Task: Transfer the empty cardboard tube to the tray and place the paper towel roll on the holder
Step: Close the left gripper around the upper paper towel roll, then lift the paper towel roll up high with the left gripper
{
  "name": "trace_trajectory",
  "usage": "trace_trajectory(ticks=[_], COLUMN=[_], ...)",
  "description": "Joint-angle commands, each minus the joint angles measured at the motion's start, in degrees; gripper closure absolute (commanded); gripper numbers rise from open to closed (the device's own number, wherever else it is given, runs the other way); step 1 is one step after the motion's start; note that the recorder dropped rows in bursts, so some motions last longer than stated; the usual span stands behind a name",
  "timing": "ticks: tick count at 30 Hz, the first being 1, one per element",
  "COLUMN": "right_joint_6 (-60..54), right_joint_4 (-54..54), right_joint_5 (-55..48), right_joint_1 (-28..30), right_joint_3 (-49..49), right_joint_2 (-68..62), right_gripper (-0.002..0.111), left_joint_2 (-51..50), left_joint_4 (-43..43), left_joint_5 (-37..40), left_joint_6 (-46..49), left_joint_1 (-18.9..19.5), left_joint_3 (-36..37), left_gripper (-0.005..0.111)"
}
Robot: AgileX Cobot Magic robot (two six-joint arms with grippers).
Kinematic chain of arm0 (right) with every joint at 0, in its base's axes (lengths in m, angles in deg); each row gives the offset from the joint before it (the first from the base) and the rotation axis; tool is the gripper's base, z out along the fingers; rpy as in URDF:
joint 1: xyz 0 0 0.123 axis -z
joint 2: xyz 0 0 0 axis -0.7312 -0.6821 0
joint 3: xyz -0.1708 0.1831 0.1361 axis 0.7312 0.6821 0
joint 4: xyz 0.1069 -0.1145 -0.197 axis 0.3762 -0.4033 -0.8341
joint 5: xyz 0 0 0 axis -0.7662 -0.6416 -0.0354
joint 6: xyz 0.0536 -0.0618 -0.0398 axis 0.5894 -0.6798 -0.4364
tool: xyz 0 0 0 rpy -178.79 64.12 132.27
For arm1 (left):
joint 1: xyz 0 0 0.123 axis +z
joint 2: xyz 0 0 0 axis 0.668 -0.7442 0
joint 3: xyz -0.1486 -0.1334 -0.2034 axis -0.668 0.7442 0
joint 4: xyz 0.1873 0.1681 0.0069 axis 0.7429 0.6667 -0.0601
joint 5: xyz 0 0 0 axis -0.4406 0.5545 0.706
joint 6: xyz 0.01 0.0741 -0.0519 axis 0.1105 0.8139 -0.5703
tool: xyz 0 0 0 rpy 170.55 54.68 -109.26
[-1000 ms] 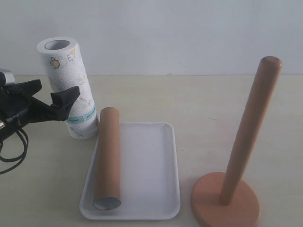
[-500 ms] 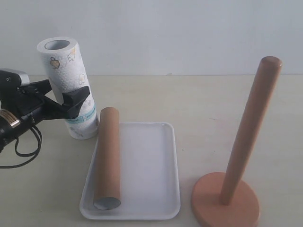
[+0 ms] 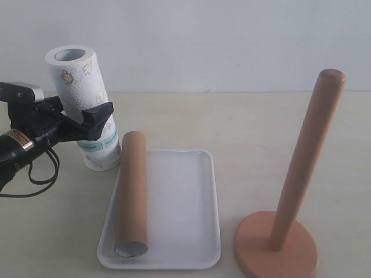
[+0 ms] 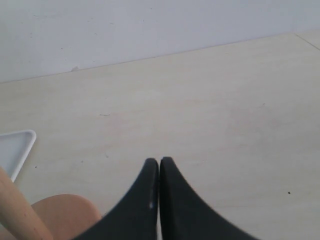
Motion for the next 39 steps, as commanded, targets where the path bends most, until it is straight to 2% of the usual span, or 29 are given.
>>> trace_trajectory(ticks=[1,6,9,11,15,20,24,28,30,34,37,39], right_joint_6=[-0.10,-0.10,-0.10,-0.10,-0.10,-0.10,-0.10,-0.12,-0.12,-0.12,-0.12,-0.12], right_joint_4=[-0.37,-0.37,-0.37,-0.37,-0.37,-0.37,-0.37,0.00,0.00,0.00,0.00,0.00], right_joint_5=[0.54,0.54,0.54,0.54,0.54,0.54,0.54,0.56,0.56,0.56,0.56,0.56], right_joint_1=[0.20,0.20,0.20,0.20,0.20,0.20,0.20,0.20,0.20,0.20,0.20,0.20], right_joint_3=[-0.07,-0.07,-0.07,-0.07,-0.07,-0.07,-0.07,-0.07,-0.07,-0.07,-0.07,-0.07], right_joint_2=[0.28,0.28,0.28,0.28,0.28,0.28,0.28,0.28,0.28,0.28,0.28,0.28], right_gripper=[0.108,0.108,0.108,0.108,0.108,0.108,0.108,0.108,0.108,0.108,0.108,0.108], left_joint_2=[-0.34,-0.34,-0.34,-0.34,-0.34,-0.10,2.64,11.59,17.41,32.73,41.70,46.96], left_joint_4=[0.39,0.39,0.39,0.39,0.39,1.98,8.10,10.23,12.11,12.03,14.45,15.16], left_joint_5=[-0.60,-0.60,1.38,2.65,2.67,-0.60,-0.60,1.07,5.06,17.96,21.88,22.21], left_joint_6=[-0.45,-0.45,-0.45,-0.45,-0.45,-0.45,-3.87,-3.86,-3.86,-6.65,-9.39,-14.55], left_joint_1=[-0.43,-0.43,-0.43,-0.43,-0.43,-0.43,-0.43,-0.43,-0.43,-0.43,-0.43,-0.43], left_joint_3=[-1.37,-2.23,-2.84,-3.08,-3.08,-3.19,-3.19,-2.57,-2.57,-2.57,-2.57,-2.57], left_gripper=[0.007,0.009,0.019,0.030,0.062,0.100,0.103,0.103,0.103,0.103,0.103,0.103])
